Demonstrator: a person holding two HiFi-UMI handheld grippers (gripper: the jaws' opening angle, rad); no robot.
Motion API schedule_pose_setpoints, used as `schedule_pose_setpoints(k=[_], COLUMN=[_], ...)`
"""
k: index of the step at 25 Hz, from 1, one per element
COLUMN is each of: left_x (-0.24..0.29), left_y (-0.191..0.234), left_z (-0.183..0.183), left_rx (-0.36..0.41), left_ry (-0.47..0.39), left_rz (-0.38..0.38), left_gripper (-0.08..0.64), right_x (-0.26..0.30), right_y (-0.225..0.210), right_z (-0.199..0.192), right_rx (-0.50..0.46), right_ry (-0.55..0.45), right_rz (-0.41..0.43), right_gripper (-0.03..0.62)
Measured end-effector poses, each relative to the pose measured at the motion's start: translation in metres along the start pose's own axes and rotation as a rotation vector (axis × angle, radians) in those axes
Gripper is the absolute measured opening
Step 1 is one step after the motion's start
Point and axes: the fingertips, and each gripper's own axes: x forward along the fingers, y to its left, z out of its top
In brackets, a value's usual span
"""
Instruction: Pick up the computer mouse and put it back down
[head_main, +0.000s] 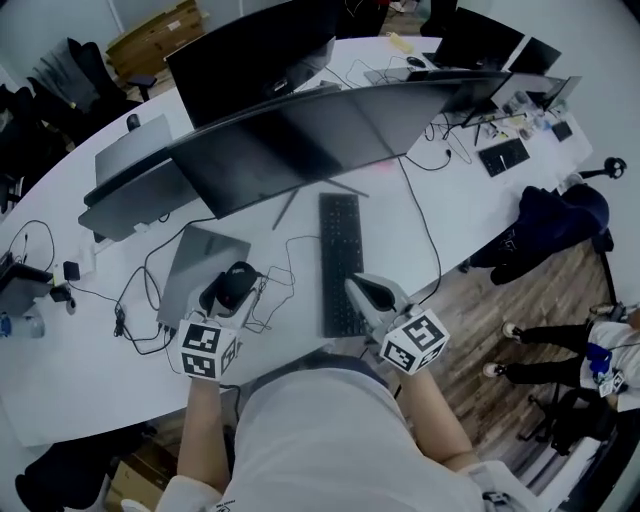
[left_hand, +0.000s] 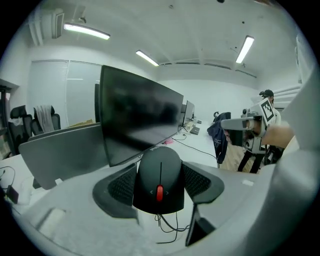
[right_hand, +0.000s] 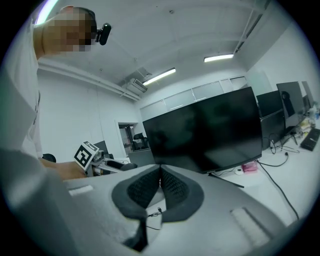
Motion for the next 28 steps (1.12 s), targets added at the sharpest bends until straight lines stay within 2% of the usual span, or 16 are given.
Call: schedule_pose_setpoints(k=[6,11,20,28], left_x=[-0.029,-0.045,-0.058,-0.054], left_y=[0.008,0.014,0.025,0.028], left_z=[0.018,0.028,0.033,0.026], left_rx=[-0.051,-0.06,-0.085,-0.086], left_ry=[-0.086,-0.125,-0.152,-0.132], left_rz=[0.061,0.102,0.15,0.149], left_gripper=[0.288,0.288,0.288,0.288], right_x=[0.031,0.053,0.073,0.076], right_y=[0.011,0.019,0.027,0.026], right_z=[0.009,0.013,0.014,0.011], right_rx=[-0.023,-0.037,-0.046,-0.045], right_ry=[0.006,0.016,0.035,0.048], right_rz=[0.079,0.138,0.193,0.193], right_gripper=[0.003,0.003,0.003,0.003])
